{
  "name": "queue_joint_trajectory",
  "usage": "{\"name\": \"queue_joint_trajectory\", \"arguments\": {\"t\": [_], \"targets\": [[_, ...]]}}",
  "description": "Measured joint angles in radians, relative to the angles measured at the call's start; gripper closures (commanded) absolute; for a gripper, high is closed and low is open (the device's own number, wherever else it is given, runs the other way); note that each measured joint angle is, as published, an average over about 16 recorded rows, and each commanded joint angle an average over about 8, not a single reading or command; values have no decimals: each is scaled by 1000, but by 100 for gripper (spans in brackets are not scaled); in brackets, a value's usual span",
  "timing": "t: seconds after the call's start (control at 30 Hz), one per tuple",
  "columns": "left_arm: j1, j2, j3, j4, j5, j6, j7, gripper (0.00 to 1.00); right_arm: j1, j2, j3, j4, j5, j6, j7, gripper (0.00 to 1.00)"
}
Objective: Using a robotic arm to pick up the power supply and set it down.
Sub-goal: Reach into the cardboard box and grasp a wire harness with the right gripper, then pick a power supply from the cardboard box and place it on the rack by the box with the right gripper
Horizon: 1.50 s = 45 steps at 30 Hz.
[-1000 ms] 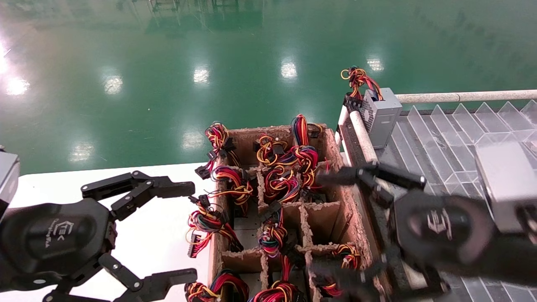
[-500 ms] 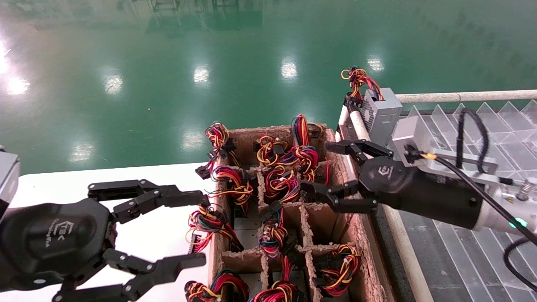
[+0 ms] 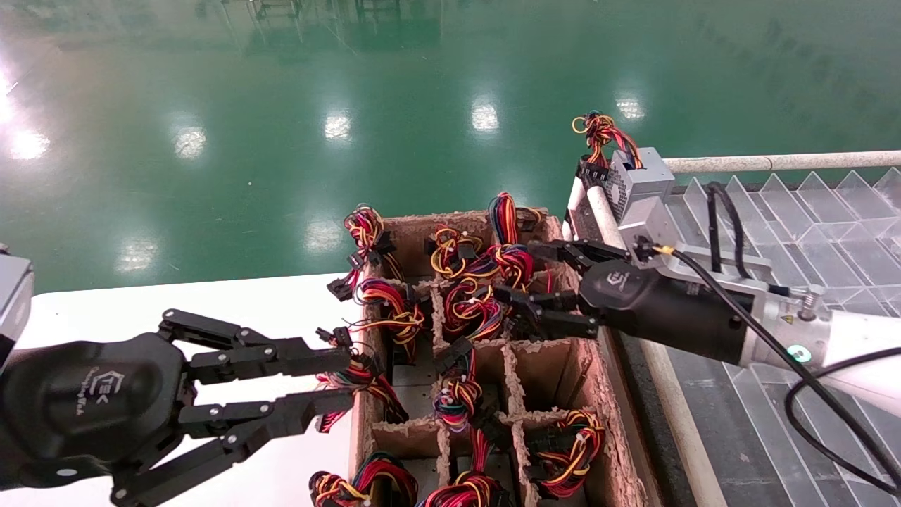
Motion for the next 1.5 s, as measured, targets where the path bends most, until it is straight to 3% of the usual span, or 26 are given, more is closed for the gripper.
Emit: {"name": "queue_joint_trajectory", "arguments": {"t": [0.4, 0.8, 1.2, 1.5], "targets": [[0, 0, 0, 0, 0, 0, 0, 100, 3, -49, -9, -33, -44, 91, -62, 100], [0, 0, 0, 0, 0, 0, 0, 100, -10, -27, -7, 15, -52, 108, -59, 100], [0, 0, 0, 0, 0, 0, 0, 100, -35, 52, 62, 231, 6, 122, -88, 100], [0, 0, 0, 0, 0, 0, 0, 100, 17, 131, 138, 424, 18, 175, -132, 100]]}}
